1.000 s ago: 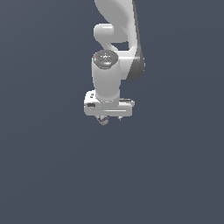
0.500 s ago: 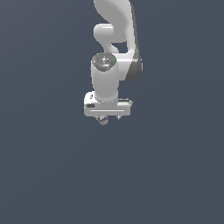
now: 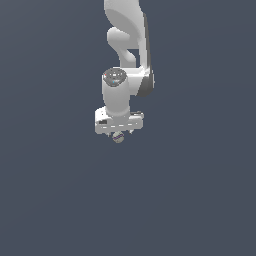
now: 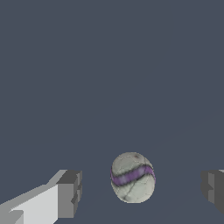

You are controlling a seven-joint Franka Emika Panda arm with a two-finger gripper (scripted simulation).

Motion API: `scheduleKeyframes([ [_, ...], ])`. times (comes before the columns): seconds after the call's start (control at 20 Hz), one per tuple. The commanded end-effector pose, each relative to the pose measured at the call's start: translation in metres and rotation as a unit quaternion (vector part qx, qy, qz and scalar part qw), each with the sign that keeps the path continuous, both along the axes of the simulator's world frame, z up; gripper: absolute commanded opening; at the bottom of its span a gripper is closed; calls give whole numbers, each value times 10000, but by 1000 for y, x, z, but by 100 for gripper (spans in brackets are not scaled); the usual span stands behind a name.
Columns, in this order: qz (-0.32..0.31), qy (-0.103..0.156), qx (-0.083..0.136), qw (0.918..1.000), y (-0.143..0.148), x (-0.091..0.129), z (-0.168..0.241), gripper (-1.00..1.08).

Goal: Pick up the object and move it to a goal position.

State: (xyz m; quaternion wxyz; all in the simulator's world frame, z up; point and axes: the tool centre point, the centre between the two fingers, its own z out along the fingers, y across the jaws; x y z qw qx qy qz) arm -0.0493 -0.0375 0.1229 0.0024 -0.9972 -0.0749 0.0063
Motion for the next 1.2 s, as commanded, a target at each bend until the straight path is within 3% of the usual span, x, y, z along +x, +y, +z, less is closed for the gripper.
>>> scheduleKeyframes([
  [0.0,232,-19,-5,9997,-5,-12,-11,100],
  [0.5,769,-62,-14,9970,-14,-41,-34,100],
  [1.15,803,-62,-14,9968,-15,-44,-55,100],
])
